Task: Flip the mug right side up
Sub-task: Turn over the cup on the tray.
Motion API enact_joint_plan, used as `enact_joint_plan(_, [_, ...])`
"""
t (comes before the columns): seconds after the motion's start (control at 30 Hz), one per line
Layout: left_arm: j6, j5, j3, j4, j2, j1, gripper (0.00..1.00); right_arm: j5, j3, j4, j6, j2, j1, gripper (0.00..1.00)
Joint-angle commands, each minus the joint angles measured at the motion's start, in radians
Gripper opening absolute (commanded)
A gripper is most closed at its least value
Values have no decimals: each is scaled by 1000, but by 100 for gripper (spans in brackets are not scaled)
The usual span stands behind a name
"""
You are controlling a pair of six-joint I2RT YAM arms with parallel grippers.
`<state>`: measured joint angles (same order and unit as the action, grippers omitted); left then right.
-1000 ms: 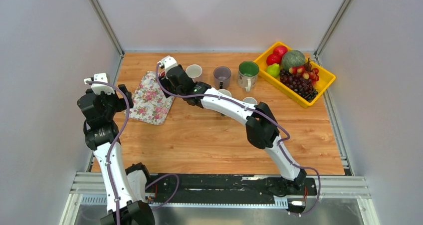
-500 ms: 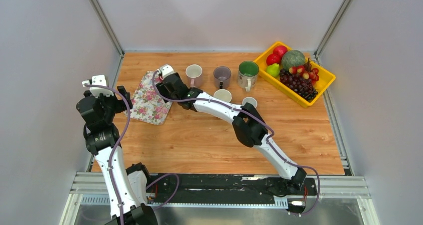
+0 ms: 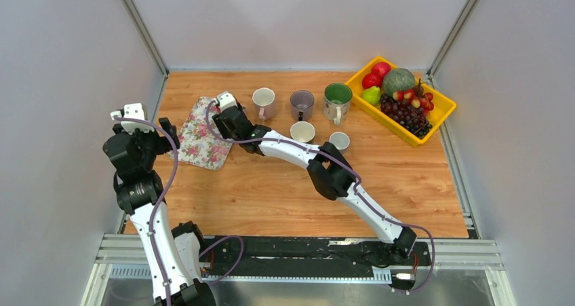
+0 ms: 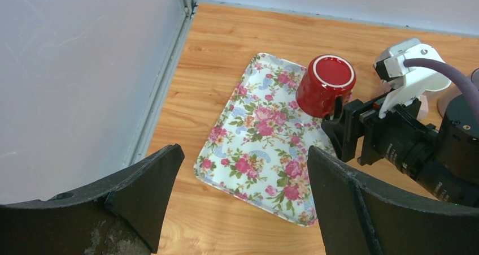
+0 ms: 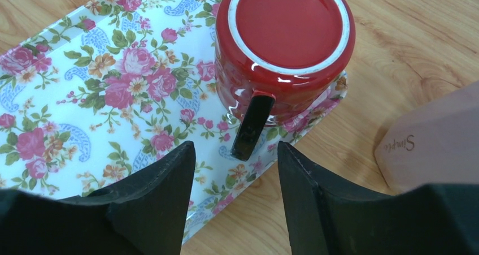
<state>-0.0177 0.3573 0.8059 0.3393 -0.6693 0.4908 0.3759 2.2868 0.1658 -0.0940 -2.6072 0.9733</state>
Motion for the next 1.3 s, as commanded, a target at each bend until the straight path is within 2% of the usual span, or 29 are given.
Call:
enact_joint_plan(0.0, [-10,9,-2,-34,12,15,92,28,80,-66,-13,-38,-7,57])
enact_joint_plan(0.43, [-10,9,-1,-33,16,21,92,96,110,-117,5,-88,-10,47])
enact_joint_plan(0.6, [-12,11,1,-33,17,23,92,81,115,-119,-5,-98,-11,37])
enact_joint_plan(0.8, [-12,10,3,-36,14,24,92,74,126,-120,-7,-105,-10,35])
enact_joint_plan(0.9, [-12,10,3,-35,15,25,92,67,125,-120,-9,-106,-11,29])
enact_joint_plan(1.07, [-14,12,3,-36,13,26,92,55,118,-117,-11,-99,-11,11])
enact_joint_plan(1.27, [-15,14,1,-39,13,25,92,13,26,-107,-8,-20,-11,3])
